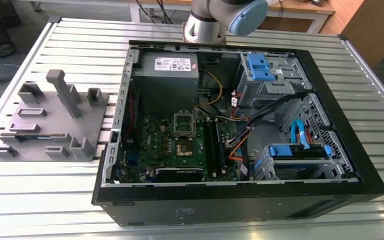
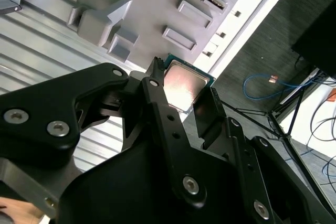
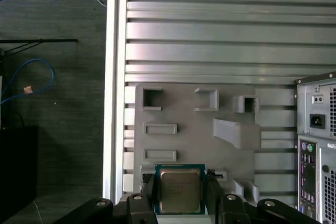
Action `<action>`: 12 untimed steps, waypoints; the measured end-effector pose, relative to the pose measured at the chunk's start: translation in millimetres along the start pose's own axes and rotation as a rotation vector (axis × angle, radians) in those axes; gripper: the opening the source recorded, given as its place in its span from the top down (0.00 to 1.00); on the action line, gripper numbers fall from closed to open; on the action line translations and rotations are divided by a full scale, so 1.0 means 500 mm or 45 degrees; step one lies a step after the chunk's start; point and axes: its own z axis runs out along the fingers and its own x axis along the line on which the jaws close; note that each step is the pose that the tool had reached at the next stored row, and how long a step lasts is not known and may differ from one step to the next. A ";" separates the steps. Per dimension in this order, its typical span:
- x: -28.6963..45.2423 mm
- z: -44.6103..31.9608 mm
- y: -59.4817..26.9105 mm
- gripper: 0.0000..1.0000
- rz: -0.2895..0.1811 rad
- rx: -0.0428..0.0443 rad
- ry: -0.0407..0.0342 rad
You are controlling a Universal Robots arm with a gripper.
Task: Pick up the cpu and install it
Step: 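Pick up the cpu and move it towards the insertion slot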
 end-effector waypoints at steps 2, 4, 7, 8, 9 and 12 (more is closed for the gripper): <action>0.000 0.000 0.000 0.53 0.000 0.000 0.0000; -0.001 0.000 0.000 0.53 0.000 0.000 0.0001; -0.002 0.000 0.000 0.53 0.000 0.000 0.0001; -0.002 0.000 0.000 0.53 0.000 0.000 0.0001; -0.003 0.000 0.000 0.53 0.000 0.000 0.0000; -0.006 0.000 0.000 0.53 0.000 0.000 0.0001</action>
